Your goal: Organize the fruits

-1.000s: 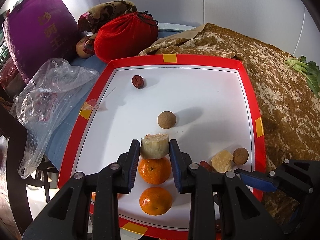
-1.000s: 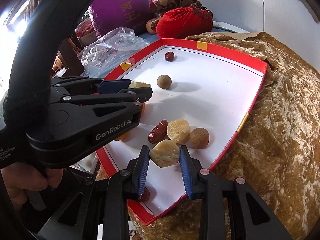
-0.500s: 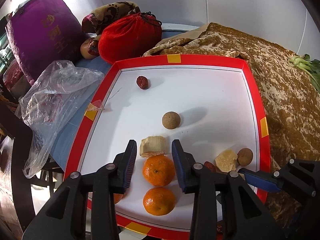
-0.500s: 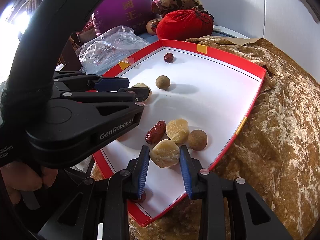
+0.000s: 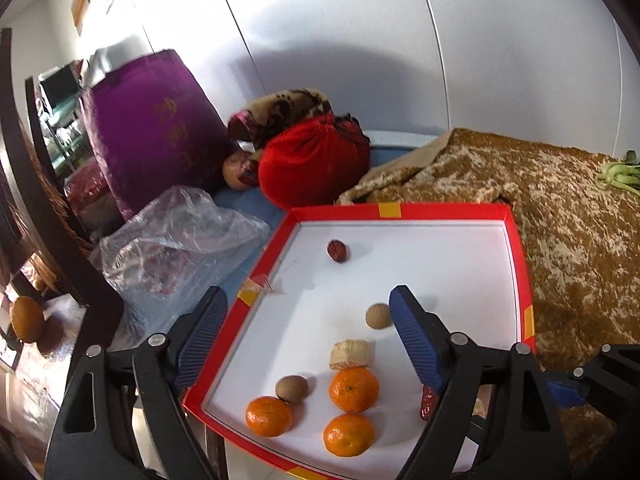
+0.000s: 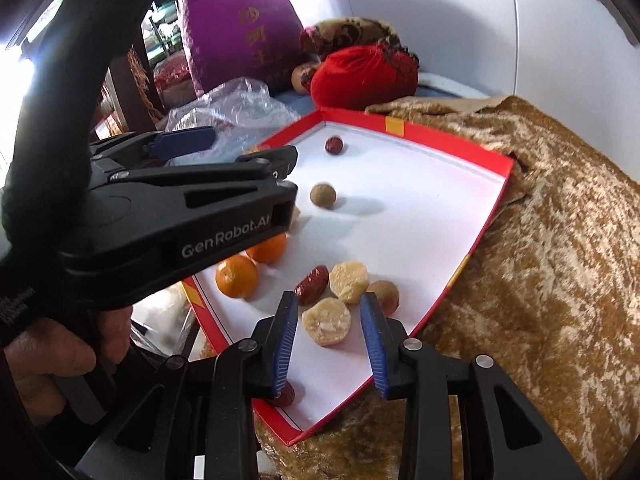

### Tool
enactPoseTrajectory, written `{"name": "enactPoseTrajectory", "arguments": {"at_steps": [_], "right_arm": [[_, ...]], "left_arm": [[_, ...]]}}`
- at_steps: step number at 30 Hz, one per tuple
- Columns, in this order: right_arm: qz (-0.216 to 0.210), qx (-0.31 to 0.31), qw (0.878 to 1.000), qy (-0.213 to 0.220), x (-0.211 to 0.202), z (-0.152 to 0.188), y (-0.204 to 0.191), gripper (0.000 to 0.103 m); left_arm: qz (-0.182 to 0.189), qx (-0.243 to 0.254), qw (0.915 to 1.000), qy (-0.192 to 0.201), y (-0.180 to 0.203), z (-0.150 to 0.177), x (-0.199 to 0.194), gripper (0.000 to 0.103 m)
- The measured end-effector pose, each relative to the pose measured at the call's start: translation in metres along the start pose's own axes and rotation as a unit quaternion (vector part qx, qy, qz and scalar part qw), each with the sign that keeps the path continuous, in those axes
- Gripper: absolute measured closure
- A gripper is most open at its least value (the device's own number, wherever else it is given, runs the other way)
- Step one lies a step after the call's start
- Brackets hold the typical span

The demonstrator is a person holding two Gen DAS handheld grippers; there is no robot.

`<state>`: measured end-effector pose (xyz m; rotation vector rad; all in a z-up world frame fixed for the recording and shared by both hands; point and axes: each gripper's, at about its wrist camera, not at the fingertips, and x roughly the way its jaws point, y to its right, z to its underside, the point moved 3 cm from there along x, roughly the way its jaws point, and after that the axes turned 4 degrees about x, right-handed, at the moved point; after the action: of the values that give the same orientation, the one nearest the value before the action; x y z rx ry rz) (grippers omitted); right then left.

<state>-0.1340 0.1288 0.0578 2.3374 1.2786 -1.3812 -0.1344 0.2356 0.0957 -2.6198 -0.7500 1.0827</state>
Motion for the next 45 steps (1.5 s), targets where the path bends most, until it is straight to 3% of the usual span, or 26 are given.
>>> {"name": "enactPoseTrajectory", "arguments": {"at_steps": [5, 10, 13, 16, 20, 23, 27, 30, 34, 38, 43, 45], "right_arm": [[0.012, -0.003, 1.000, 0.025, -0.019, -0.005, 0.005, 0.063], [0.037, 0.010, 0.999, 0.036, -0.034, -0.003, 0.023, 0.062], [0.050, 0.026, 0.997, 0.051, -0.045, -0.004, 0.039, 0.062], [0.069, 0.044, 0.994, 0.075, -0.063, -0.003, 0.056, 0.059], [0.103, 0.070, 0.985, 0.117, -0.093, -0.001, 0.083, 0.056], [0.129, 0.121, 0.972, 0.156, -0.121, 0.003, 0.114, 0.046], [0.194, 0.160, 0.948, 0.193, -0.150, 0.014, 0.154, 0.043], [0.251, 0.187, 0.928, 0.203, -0.166, 0.029, 0.187, 0.040], [0.291, 0.247, 0.902, 0.202, -0.185, 0.051, 0.228, 0.038], [0.351, 0.291, 0.869, 0.194, -0.199, 0.075, 0.270, 0.036], [0.367, 0.337, 0.845, 0.194, -0.214, 0.103, 0.301, 0.036], [0.358, 0.333, 0.849, 0.202, -0.218, 0.105, 0.299, 0.036]], "left_arm": [[0.018, -0.045, 0.9971, 0.058, -0.014, -0.012, -0.020, 0.019], [0.029, -0.107, 0.9932, 0.033, -0.026, -0.016, -0.017, 0.016], [0.012, -0.122, 0.9925, 0.006, -0.024, -0.015, -0.014, 0.016], [0.031, -0.127, 0.9913, 0.014, -0.019, -0.016, -0.019, 0.016], [0.040, -0.117, 0.9908, 0.054, -0.005, -0.025, -0.038, 0.016], [0.063, -0.099, 0.9905, 0.072, 0.012, -0.033, -0.049, 0.016], [0.090, -0.075, 0.9884, 0.097, 0.039, -0.042, -0.064, 0.016], [0.104, -0.070, 0.9858, 0.111, 0.059, -0.049, -0.076, 0.016], [0.122, -0.066, 0.9840, 0.112, 0.084, -0.057, -0.084, 0.016], [0.140, -0.054, 0.9829, 0.107, 0.114, -0.064, -0.089, 0.016], [0.155, -0.029, 0.9816, 0.108, 0.140, -0.067, -0.094, 0.016], [0.143, -0.013, 0.9832, 0.112, 0.143, -0.066, -0.099, 0.016]]}}
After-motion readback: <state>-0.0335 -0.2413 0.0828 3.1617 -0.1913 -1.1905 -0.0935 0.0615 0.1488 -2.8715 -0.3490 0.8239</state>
